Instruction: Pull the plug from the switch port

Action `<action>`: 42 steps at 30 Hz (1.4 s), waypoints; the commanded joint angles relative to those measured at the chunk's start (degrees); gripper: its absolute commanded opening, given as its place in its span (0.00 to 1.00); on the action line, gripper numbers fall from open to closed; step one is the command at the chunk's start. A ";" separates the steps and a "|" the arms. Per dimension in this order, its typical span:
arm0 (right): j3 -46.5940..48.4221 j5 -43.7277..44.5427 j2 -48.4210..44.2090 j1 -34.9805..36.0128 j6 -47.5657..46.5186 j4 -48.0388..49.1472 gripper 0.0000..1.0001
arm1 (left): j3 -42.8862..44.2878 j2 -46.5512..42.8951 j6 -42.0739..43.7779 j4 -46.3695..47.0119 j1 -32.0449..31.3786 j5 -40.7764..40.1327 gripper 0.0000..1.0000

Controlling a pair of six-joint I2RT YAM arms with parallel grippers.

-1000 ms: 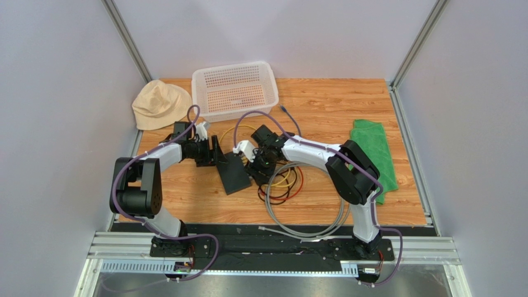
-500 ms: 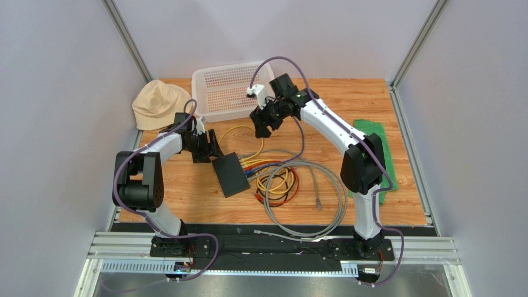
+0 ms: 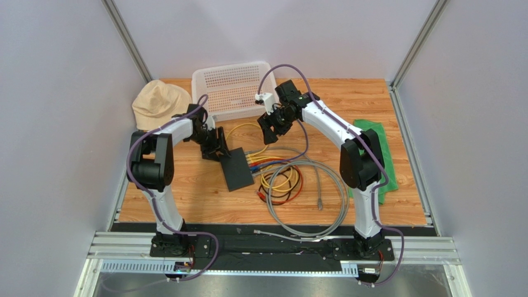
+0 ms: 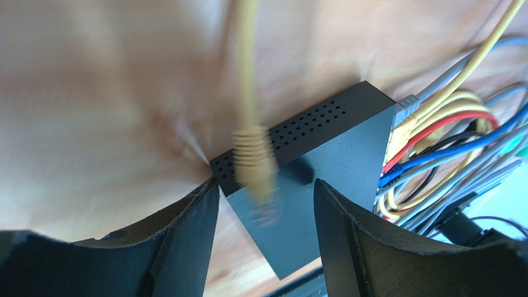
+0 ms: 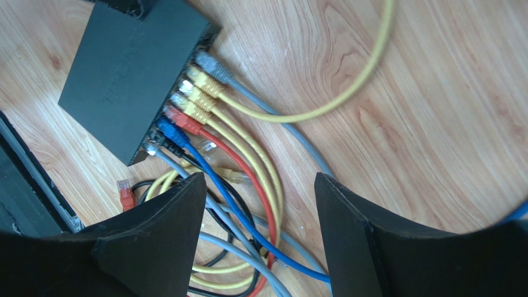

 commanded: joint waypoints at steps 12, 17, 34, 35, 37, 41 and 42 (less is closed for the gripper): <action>-1.88 -1.72 -4.46 -7.01 -2.50 0.35 0.68 | 25.65 7.95 4.13 -0.87 -3.34 -3.43 0.74; 7.26 -7.25 5.18 -7.10 -2.87 1.22 0.68 | 12.74 -3.21 4.30 2.82 -2.37 -1.76 0.78; 7.29 -13.68 16.39 -6.92 1.17 3.69 0.67 | -1.87 -20.45 11.86 4.76 -2.37 -1.05 0.77; 3.88 -13.77 15.42 -6.84 1.44 3.69 0.67 | -1.87 -20.28 11.77 4.76 -2.37 -1.05 0.77; 0.09 -13.86 11.92 -6.31 1.70 4.03 0.67 | -1.52 -19.57 11.69 4.84 -2.37 -0.79 0.77; -9.93 -13.42 6.10 -5.87 5.82 7.63 0.67 | -1.25 -17.47 10.46 6.42 -2.37 -0.44 0.76; -12.13 -13.16 5.22 -5.87 7.32 8.34 0.68 | -1.34 -16.59 10.37 6.86 -2.37 0.00 0.76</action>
